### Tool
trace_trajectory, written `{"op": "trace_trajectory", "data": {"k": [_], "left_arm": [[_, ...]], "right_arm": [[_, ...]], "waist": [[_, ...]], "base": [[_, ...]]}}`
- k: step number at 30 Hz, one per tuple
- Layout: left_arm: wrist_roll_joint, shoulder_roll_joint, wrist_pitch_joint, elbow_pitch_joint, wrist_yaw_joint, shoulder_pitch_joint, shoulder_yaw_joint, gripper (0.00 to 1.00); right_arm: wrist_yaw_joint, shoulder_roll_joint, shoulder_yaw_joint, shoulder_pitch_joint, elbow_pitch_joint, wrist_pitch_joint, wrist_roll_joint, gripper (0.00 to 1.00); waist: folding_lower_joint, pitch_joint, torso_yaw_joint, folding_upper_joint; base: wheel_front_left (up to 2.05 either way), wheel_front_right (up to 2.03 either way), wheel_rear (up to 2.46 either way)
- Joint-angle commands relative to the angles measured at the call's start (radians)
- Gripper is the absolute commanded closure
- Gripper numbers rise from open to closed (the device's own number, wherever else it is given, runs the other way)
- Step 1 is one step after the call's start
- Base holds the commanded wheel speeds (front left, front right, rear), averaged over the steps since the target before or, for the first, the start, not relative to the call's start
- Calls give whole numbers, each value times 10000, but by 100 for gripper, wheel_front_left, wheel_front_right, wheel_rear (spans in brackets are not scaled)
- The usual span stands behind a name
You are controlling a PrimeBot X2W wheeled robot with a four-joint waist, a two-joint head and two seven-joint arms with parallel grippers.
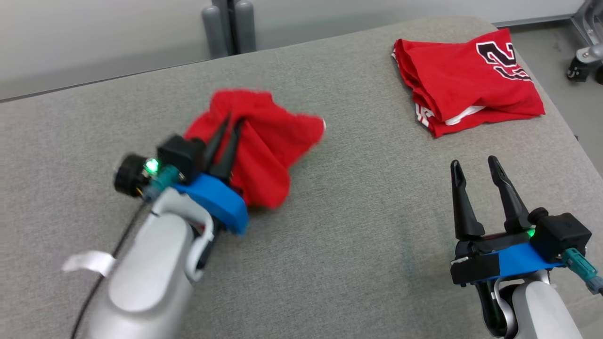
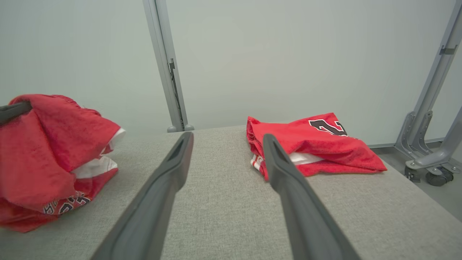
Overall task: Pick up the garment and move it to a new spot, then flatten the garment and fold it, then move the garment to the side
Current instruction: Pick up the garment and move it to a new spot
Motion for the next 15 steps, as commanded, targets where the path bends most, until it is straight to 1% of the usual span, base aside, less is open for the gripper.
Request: {"op": "trace_trajectory", "data": {"k": [1,4,6,7,11,15], "left_arm": [[-36,-185,-156,173,3,324,-176,100],[-25,-472,-344,603,-17,725,-472,100],[-8,-642,-553,825,7,866,-582,31],[-42,-703,-635,939,16,918,-625,0],[-40,-852,-1184,854,111,950,-563,0],[24,-768,-1441,449,434,1061,-179,0]], "right_arm": [[1,10,-12,15,1,-49,-11,0],[1,6,-2,107,55,-50,-23,0],[1,4,9,138,80,-50,-32,0],[1,6,37,157,95,-50,-58,0],[1,4,-76,252,148,-50,-173,0],[1,3,-129,446,220,-51,-274,0]], "waist": [[0,0,87,0],[0,-71,216,0],[0,-148,303,0],[0,-192,338,0],[0,-415,617,0],[0,-695,976,0]], "base": [[0,0,0],[0,0,0],[0,0,0],[0,0,0],[0,0,0],[0,0,0]]}}
